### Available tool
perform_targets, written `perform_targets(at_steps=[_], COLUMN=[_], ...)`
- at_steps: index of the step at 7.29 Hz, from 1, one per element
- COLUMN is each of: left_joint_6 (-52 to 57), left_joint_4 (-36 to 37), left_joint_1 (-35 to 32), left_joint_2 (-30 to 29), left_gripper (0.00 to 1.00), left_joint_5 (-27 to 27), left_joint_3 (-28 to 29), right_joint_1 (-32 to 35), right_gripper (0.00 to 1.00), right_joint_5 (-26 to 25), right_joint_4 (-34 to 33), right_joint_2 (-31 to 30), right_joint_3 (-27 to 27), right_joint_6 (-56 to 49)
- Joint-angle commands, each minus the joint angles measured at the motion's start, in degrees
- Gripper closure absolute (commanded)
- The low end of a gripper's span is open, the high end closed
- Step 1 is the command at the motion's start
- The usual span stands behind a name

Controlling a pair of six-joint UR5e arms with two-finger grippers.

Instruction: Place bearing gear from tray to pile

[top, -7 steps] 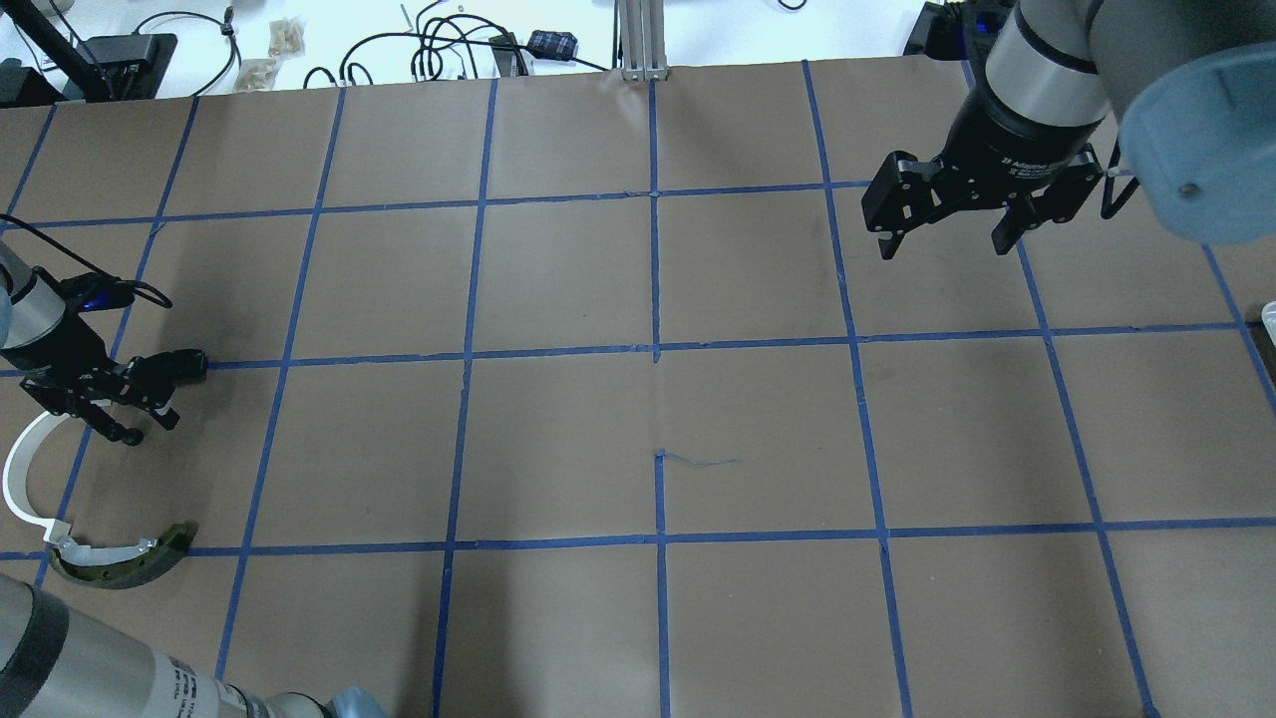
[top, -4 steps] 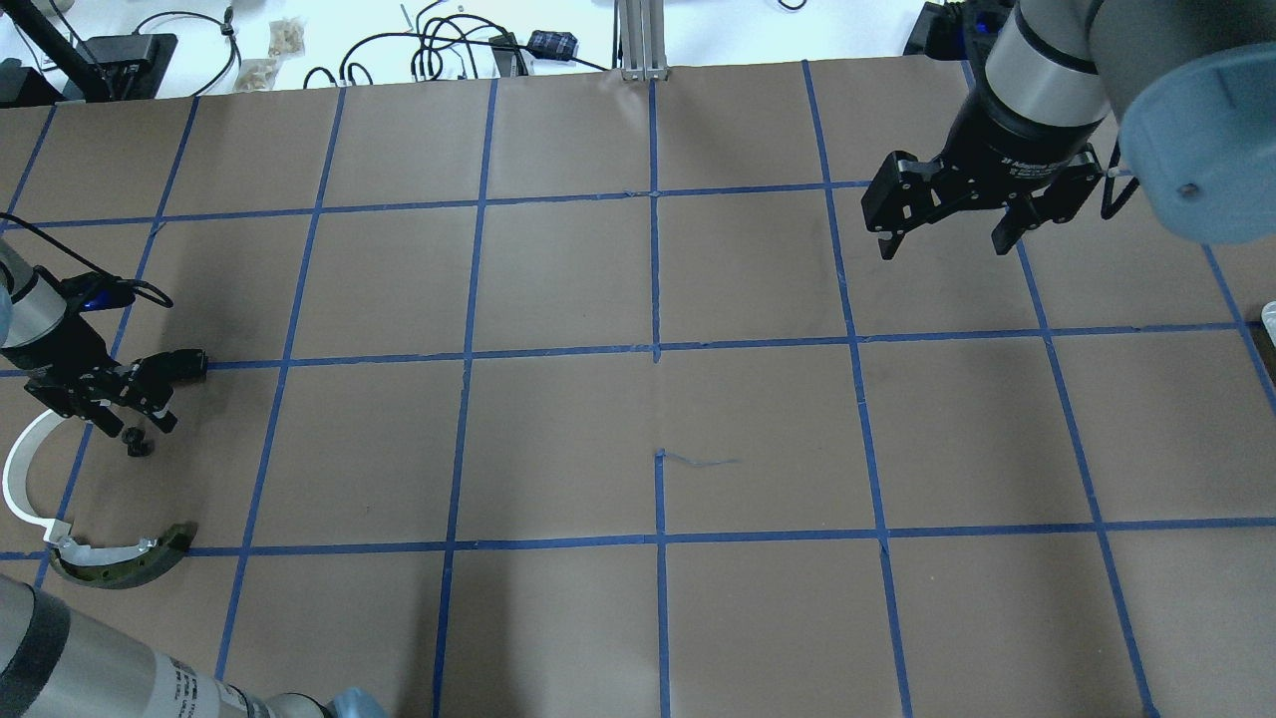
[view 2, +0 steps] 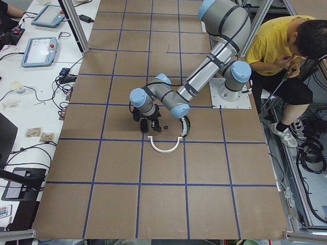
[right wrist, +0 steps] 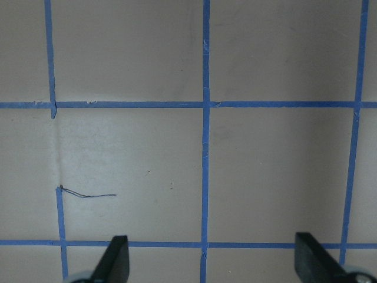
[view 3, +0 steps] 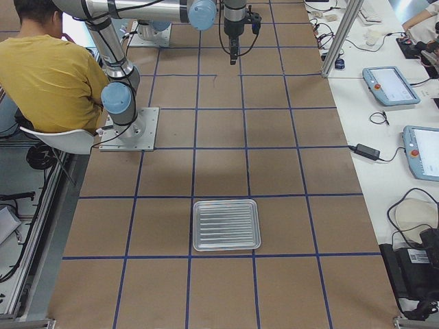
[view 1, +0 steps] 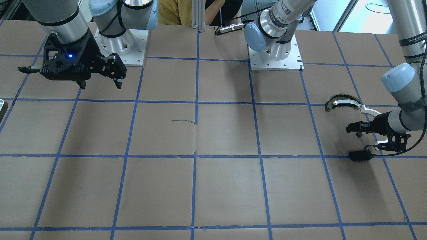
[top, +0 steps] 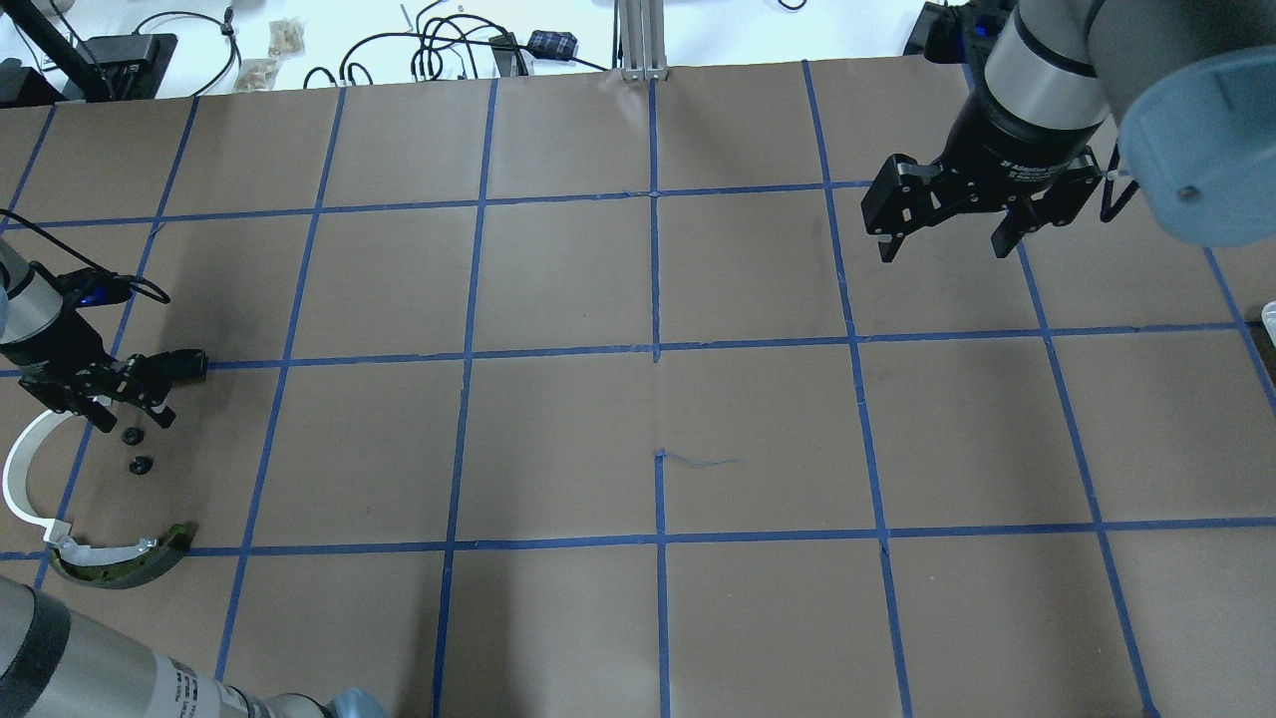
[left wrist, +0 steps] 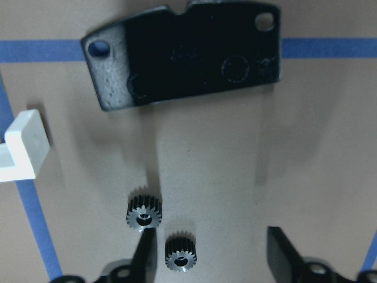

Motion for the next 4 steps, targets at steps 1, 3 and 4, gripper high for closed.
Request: perform_targets(at_steps=[1, 3, 4], left_joint_6=[-1.79, -12.97, -18.36], left_joint_4=[-1.84, -3.87, -6.22], left_joint_1=[-4.72, -14.29, -18.25], left_joint_2=[2.36, 6.92, 10.43], left_gripper=[0.00, 0.00, 0.00], left_joint_5=[-0.92, -1.98, -3.20], left_joint_3=[2.97, 6.76, 8.25], right_joint_1=[-0.09, -0.17, -0.17], right_gripper=[0.00, 0.00, 0.00], right_joint_5=[0.00, 0.00, 0.00], right_joint_4=[0.00, -0.17, -0.18], right_joint_2=[0.00, 0.00, 0.00], right_joint_3=[0.01, 0.01, 0.01], right_joint_6=[0.00, 0.00, -0.09])
